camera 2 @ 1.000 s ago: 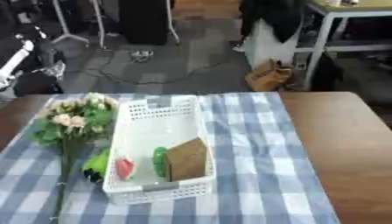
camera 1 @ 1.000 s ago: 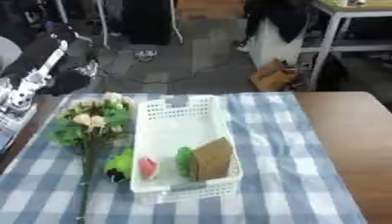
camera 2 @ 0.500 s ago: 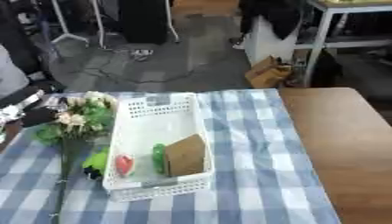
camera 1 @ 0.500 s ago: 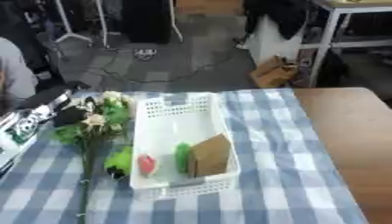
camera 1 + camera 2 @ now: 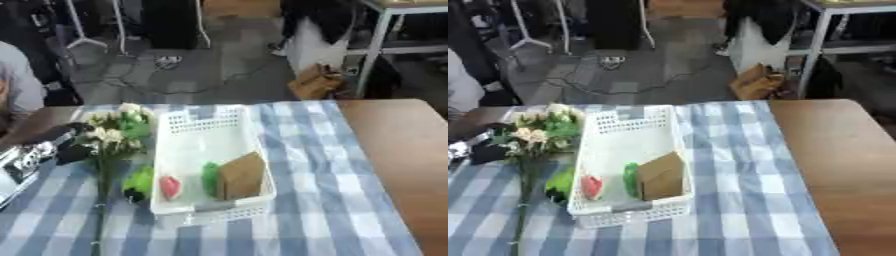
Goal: Pick up objects on the table and place them in the box.
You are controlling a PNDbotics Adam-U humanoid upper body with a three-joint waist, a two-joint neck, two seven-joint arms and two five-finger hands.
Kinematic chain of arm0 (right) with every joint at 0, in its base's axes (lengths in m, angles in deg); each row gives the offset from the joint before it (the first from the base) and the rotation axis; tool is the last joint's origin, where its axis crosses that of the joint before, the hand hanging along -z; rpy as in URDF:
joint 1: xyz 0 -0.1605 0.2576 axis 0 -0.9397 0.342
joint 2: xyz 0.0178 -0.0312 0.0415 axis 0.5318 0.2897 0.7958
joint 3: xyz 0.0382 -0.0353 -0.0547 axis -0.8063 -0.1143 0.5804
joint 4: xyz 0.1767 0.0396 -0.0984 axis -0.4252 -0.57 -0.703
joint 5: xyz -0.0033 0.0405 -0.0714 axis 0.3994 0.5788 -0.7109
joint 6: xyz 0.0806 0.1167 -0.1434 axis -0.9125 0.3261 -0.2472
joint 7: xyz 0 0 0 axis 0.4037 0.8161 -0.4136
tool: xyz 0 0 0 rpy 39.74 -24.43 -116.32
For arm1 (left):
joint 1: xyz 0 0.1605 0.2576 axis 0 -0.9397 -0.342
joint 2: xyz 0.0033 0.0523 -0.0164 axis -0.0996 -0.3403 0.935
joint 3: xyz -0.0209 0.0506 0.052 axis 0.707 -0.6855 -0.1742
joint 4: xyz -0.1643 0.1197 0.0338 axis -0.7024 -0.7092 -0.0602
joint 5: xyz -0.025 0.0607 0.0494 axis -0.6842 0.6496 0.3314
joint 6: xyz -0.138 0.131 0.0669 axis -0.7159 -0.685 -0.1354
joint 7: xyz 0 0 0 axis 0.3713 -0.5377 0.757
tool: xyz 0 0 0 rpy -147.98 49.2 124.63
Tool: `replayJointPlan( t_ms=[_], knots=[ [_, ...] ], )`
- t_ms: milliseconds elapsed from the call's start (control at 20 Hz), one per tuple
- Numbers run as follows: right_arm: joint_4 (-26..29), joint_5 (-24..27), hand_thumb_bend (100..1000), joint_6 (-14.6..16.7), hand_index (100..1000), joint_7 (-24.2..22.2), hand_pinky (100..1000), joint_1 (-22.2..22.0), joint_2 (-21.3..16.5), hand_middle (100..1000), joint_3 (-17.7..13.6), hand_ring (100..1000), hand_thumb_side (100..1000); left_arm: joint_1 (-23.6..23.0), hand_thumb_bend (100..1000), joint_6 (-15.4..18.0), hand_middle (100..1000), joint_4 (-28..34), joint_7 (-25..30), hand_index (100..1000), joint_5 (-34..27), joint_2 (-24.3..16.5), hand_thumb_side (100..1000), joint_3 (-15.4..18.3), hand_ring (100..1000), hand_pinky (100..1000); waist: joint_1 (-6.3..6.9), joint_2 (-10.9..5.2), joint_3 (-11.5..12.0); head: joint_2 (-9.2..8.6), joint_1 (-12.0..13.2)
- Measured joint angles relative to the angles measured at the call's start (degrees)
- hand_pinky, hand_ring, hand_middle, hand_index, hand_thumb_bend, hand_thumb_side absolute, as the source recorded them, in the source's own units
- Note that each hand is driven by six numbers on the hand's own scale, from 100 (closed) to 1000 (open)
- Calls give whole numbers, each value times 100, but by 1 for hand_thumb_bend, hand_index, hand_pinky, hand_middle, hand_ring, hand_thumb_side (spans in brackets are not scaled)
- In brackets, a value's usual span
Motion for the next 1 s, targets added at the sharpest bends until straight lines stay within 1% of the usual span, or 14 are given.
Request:
replayJointPlan(
  t_ms=[100,150,200,250,300,350,400,450,700,850,1000],
  knots=[
    [0,3,100,-10,563,9,582,1,0,501,0,592,672,-22,100,-34,1000,-18,-9,1000,0,12,800,-16,1000,1000,5,-12,-5,28,59],
    [0,7,100,-13,557,12,581,2,1,499,0,591,667,-27,100,-46,1000,-19,-19,1000,0,24,833,-36,1000,1000,6,-13,-15,31,87],
    [0,9,100,-19,557,18,581,2,1,499,0,591,667,-30,100,-62,1000,-25,-20,1000,-1,31,833,-47,1000,1000,8,-13,-25,44,108],
    [0,11,100,-21,555,19,581,3,1,497,2,590,667,-31,100,-85,1000,-34,-16,1000,-13,47,865,-65,1000,1000,16,-13,-25,60,132],
    [0,14,100,-23,555,19,581,4,2,497,9,590,667,-34,100,-116,1000,-50,-2,1000,-39,67,865,-78,1000,1000,25,-13,-28,71,157],
    [0,18,100,-25,554,17,580,5,5,493,21,585,668,-35,100,-147,1000,-66,23,1000,-64,76,946,-108,1000,1000,34,-13,-34,73,185],
    [0,23,100,-26,554,16,580,6,9,493,33,585,668,-40,100,-175,1000,-91,66,1000,-99,77,946,-144,1000,1000,39,-15,-46,74,213],
    [0,27,100,-28,551,14,579,8,13,491,34,582,666,-44,130,-192,1000,-121,139,1000,-141,78,1000,-192,1000,1000,41,-26,-59,76,244],
    [0,54,100,-47,546,-5,574,33,54,485,57,575,659,-27,100,-149,1000,-196,582,1000,-354,124,1000,-303,1000,1000,41,-33,-63,81,297],
    [0,94,100,-48,541,-8,569,48,59,481,83,567,654,10,100,-152,1000,-256,702,1000,-374,127,1000,-328,1000,1000,52,-33,-67,104,299],
    [0,126,100,-49,536,-14,568,48,62,478,106,564,645,29,100,-225,1000,-401,783,1000,-317,162,1000,-354,1000,1000,63,-33,-76,107,303]
  ],
)
